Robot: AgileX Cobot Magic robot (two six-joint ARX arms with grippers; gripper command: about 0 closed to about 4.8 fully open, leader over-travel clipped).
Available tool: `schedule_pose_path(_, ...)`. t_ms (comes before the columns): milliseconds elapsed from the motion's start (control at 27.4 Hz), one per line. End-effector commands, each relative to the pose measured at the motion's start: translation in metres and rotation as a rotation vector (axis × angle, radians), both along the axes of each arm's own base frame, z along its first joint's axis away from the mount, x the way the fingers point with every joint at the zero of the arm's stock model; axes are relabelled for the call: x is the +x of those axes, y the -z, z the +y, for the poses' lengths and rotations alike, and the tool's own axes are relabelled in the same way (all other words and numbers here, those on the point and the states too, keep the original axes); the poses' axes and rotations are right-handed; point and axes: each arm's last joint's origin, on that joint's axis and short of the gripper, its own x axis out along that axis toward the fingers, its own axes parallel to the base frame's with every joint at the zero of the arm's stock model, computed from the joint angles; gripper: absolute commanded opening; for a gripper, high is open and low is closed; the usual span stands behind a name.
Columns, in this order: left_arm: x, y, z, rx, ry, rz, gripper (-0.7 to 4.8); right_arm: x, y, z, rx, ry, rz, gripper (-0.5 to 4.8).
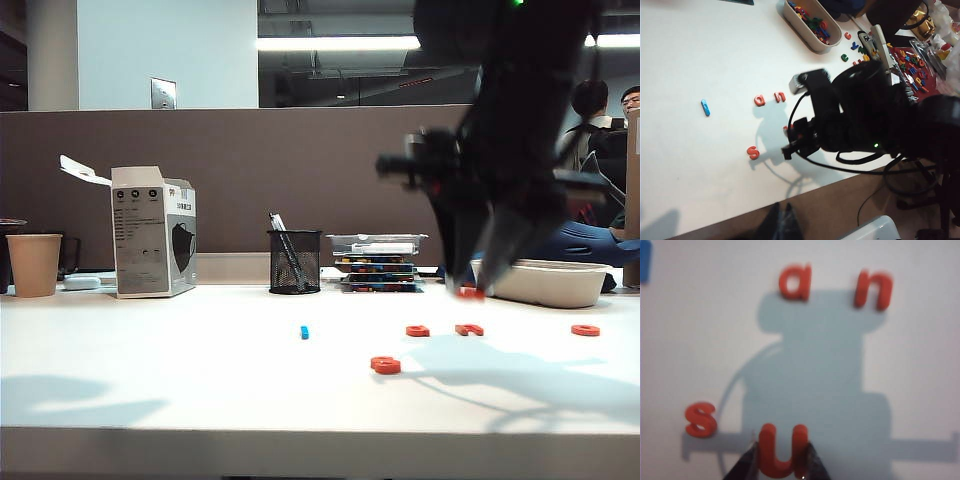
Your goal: Select the appropriate letters from the row of letter magnets placed on the table to arrange into the word "sun".
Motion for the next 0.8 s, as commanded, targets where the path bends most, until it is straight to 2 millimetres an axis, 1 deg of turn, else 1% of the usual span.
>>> schedule_pose_path(36,0.0,-0.001,0.0,-0.006,0.003,-0.008,-0.03,-0.003,0.012,0.0,0.039,0.002,-0.006,1.07)
schedule_pose_path(109,0.0,-0.001,0.0,-0.006,0.003,-0.008,-0.03,-0.006,0.02,-0.002,0.033,0.003,0.003,1.07)
schedule_pose_path(182,0.0,-0.001,0.0,-0.006,0.003,-0.008,-0.03,-0.009,0.032,-0.004,0.031,0.002,0.008,1.07)
schedule_pose_path(255,0.0,-0.001,0.0,-0.006,0.003,-0.008,-0.03,-0.009,0.035,-0.004,0.032,0.003,0.006,1.07)
schedule_pose_path(802,0.0,-0.001,0.0,-0.005,0.003,-0.008,-0.03,-0.007,0.034,-0.002,0.086,0.007,0.0,1.07)
